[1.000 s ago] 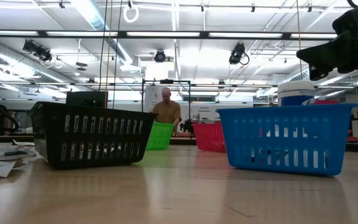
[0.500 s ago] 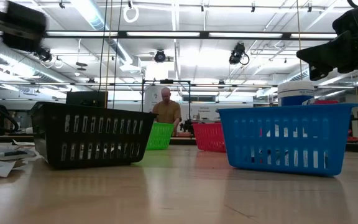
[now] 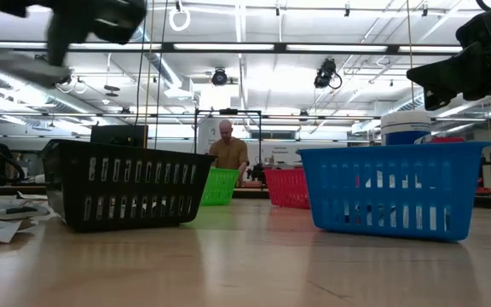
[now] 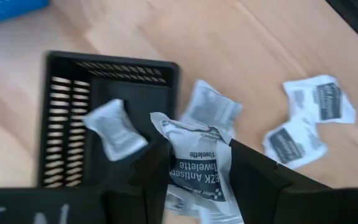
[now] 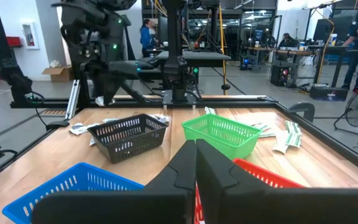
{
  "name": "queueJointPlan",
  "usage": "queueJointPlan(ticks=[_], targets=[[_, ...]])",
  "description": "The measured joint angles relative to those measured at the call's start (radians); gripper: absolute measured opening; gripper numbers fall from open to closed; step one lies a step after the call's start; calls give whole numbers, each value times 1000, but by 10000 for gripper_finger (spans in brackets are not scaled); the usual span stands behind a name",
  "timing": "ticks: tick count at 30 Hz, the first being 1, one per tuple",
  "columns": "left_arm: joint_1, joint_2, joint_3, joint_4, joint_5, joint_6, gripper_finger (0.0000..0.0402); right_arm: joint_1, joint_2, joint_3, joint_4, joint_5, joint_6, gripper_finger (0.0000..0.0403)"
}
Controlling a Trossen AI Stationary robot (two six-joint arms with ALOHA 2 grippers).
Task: Pick & Place First Aid Supplies
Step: Put the black towelette pack into the black bin
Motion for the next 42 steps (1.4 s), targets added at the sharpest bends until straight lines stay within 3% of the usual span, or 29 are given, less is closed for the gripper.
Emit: queueJointPlan(ticks=[19, 42], targets=[[218, 4, 26, 40, 0, 174, 161, 0, 0, 0, 0, 0, 0, 13], [200, 106, 24, 100, -8, 173, 161, 0, 0, 0, 0, 0, 0, 13]])
